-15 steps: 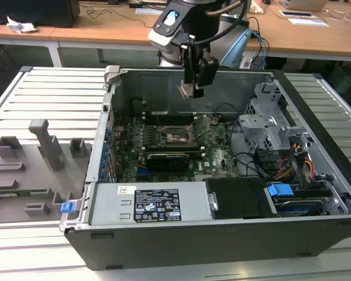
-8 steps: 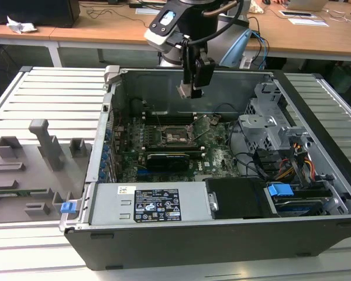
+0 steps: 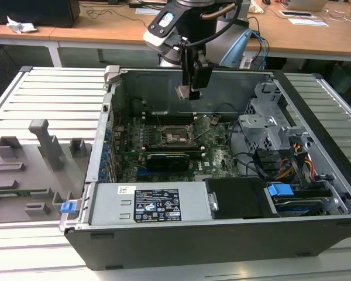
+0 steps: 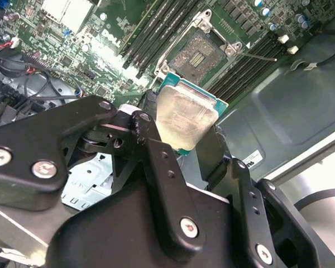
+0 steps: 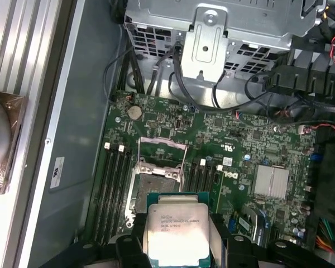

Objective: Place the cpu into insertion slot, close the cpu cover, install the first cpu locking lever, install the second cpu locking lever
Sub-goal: 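Place the cpu into insertion slot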

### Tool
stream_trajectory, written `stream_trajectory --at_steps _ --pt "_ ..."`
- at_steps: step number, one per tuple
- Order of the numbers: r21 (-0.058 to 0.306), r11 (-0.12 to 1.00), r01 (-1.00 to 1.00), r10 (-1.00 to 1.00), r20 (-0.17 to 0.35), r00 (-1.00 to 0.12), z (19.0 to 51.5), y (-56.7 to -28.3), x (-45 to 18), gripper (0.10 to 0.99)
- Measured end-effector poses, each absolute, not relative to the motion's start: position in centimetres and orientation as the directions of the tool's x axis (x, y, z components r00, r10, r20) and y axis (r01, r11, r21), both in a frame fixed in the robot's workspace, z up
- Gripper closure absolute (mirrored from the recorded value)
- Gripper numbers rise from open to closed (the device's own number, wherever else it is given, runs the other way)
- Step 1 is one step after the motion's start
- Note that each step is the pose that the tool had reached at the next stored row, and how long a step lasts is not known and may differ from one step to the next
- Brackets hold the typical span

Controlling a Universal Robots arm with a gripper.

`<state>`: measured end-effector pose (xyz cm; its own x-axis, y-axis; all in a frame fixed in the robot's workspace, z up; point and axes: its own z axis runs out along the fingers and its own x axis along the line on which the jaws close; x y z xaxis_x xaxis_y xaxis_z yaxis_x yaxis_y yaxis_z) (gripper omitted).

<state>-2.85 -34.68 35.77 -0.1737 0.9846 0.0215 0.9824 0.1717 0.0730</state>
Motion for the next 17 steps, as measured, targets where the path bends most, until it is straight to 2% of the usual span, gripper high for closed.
stream_trajectory --at_steps 17 --pt "0.07 0.172 0.983 0.985 0.021 -0.173 34.88 -34.68 -2.85 0.561"
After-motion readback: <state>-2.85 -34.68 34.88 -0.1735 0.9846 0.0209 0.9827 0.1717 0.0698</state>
